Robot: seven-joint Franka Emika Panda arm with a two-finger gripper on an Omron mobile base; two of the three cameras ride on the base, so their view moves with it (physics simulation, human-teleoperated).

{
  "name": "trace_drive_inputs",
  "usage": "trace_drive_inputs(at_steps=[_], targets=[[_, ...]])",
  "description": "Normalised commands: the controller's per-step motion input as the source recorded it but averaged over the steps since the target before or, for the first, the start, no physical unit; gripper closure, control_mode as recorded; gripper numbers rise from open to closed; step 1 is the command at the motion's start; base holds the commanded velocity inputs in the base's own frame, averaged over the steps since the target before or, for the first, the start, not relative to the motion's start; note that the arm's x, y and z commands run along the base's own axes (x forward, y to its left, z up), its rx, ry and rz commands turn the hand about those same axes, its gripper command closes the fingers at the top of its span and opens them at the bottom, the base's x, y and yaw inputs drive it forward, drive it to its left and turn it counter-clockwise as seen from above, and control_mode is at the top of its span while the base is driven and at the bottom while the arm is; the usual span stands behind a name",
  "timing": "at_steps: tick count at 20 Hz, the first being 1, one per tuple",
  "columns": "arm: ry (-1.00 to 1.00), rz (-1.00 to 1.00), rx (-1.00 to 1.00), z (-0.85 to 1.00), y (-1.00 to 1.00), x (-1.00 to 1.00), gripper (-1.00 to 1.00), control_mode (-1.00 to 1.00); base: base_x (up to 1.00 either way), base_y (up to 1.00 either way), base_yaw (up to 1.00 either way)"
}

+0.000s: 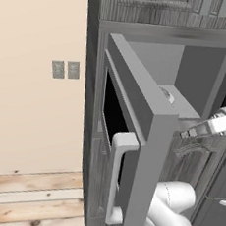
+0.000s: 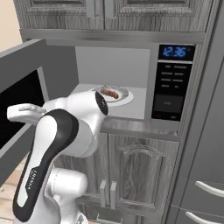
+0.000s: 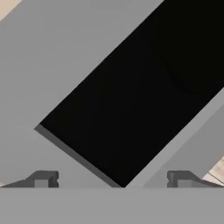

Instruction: Retrieve the reheated potato from the microwave, then place the potato, cheese, and condiment on the cutting board.

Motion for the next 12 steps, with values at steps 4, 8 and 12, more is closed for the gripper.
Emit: trace_drive_inputs(at_steps=[4,8,12], targets=[[-0.09,0.00,-0.08,0.16,-0.15,0.45,-1.00,-1.00,0.00,0.00,0.00],[-0.22,0.00,-0.13,0.03,-0.09,0.46,-1.00,-1.00,0.00,0.00,0.00],[-0.46,0.00,-0.25,-0.15,-0.14,0.30,-1.00,-1.00,0.00,0.00,0.00]])
